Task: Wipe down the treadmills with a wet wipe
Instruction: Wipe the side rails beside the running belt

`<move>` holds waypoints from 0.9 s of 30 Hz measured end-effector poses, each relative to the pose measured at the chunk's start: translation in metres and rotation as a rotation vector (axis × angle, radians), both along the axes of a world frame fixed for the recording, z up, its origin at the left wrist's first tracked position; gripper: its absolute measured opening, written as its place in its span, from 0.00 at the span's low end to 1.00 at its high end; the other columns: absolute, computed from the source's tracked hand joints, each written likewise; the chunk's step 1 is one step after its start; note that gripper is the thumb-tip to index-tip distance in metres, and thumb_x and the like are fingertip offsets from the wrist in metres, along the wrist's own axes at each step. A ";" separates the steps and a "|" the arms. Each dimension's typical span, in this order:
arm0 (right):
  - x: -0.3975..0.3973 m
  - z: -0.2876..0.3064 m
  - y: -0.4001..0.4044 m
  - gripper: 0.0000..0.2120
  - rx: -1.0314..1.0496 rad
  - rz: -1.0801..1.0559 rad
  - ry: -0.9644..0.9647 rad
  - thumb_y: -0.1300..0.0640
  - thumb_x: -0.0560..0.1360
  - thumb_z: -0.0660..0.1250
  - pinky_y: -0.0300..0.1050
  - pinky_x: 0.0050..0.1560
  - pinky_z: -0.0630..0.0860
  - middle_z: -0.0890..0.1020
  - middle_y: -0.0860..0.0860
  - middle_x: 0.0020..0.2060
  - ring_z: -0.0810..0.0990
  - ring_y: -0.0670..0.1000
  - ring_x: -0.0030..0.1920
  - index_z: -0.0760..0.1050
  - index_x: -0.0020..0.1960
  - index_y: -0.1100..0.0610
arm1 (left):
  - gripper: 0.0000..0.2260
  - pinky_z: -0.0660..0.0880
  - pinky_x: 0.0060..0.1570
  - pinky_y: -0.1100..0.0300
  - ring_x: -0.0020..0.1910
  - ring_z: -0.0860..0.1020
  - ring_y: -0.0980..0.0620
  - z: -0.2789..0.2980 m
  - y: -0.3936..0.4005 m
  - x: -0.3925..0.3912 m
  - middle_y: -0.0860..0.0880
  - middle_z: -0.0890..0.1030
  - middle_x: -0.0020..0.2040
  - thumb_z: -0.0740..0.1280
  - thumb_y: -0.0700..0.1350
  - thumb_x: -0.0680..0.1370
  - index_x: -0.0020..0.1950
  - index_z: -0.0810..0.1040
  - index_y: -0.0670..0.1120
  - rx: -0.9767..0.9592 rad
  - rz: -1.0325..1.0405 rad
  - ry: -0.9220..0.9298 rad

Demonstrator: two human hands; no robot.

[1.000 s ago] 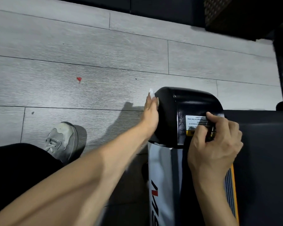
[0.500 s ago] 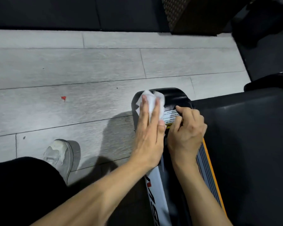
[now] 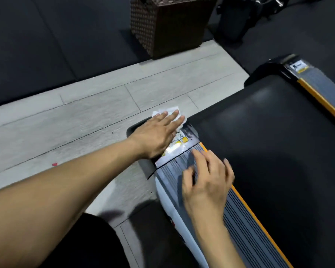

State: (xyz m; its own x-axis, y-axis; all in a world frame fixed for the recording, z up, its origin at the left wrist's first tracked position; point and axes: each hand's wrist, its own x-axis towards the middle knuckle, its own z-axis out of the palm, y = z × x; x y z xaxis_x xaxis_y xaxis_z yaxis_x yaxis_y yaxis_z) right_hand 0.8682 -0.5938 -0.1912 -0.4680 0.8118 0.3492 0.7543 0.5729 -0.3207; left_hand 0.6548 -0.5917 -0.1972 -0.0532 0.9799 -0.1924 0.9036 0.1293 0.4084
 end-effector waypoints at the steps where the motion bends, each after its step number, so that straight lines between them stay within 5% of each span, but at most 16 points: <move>1: 0.019 -0.001 0.000 0.18 -0.004 -0.055 -0.012 0.55 0.75 0.63 0.58 0.75 0.59 0.79 0.51 0.62 0.75 0.53 0.67 0.79 0.64 0.54 | 0.25 0.43 0.80 0.53 0.83 0.46 0.45 -0.001 0.008 0.002 0.48 0.45 0.84 0.47 0.52 0.87 0.84 0.47 0.52 0.006 -0.032 0.005; 5: 0.083 -0.008 0.004 0.22 -0.096 -0.292 -0.080 0.51 0.79 0.60 0.59 0.76 0.59 0.76 0.54 0.66 0.72 0.54 0.70 0.72 0.71 0.54 | 0.28 0.47 0.81 0.50 0.82 0.53 0.42 -0.003 0.023 0.010 0.45 0.59 0.82 0.42 0.58 0.83 0.82 0.59 0.51 0.062 -0.122 0.031; 11: 0.081 -0.012 0.007 0.21 -0.163 -0.279 -0.121 0.48 0.81 0.56 0.61 0.68 0.67 0.78 0.52 0.62 0.75 0.53 0.64 0.72 0.71 0.53 | 0.25 0.50 0.79 0.58 0.77 0.64 0.44 0.009 0.018 0.032 0.45 0.72 0.75 0.49 0.54 0.84 0.75 0.72 0.46 0.120 -0.152 -0.031; 14: 0.083 -0.012 0.009 0.21 -0.144 -0.281 -0.115 0.48 0.81 0.56 0.62 0.66 0.69 0.79 0.53 0.60 0.76 0.55 0.61 0.73 0.70 0.53 | 0.25 0.65 0.74 0.50 0.70 0.71 0.44 0.010 0.023 0.046 0.45 0.77 0.67 0.49 0.55 0.83 0.68 0.78 0.44 0.138 -0.152 -0.094; 18: 0.081 -0.013 0.008 0.21 -0.133 -0.264 -0.114 0.48 0.81 0.55 0.62 0.66 0.70 0.80 0.53 0.60 0.77 0.55 0.60 0.73 0.70 0.53 | 0.16 0.71 0.67 0.51 0.65 0.75 0.46 0.007 0.020 0.063 0.45 0.77 0.64 0.56 0.46 0.86 0.67 0.77 0.43 0.178 -0.060 -0.193; 22: 0.083 -0.015 0.008 0.20 -0.121 -0.261 -0.089 0.48 0.81 0.56 0.60 0.67 0.68 0.79 0.51 0.60 0.76 0.54 0.60 0.71 0.71 0.52 | 0.19 0.75 0.64 0.47 0.69 0.74 0.50 0.006 -0.008 0.082 0.50 0.74 0.71 0.53 0.50 0.85 0.73 0.73 0.47 0.304 0.043 -0.224; 27: 0.084 -0.009 0.007 0.21 -0.124 -0.248 -0.010 0.49 0.80 0.58 0.58 0.68 0.67 0.78 0.49 0.59 0.75 0.52 0.60 0.69 0.72 0.52 | 0.18 0.71 0.68 0.49 0.69 0.73 0.48 0.015 -0.043 0.122 0.47 0.72 0.72 0.57 0.46 0.86 0.76 0.67 0.44 0.309 -0.162 -0.295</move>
State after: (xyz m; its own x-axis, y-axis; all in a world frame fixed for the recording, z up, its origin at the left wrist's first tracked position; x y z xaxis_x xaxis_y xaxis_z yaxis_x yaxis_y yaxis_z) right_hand 0.9522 -0.5873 -0.2007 -0.2531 0.9383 0.2359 0.8701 0.3273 -0.3685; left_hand 0.7769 -0.6351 -0.1827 0.1183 0.9849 0.1264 0.7413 -0.1723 0.6487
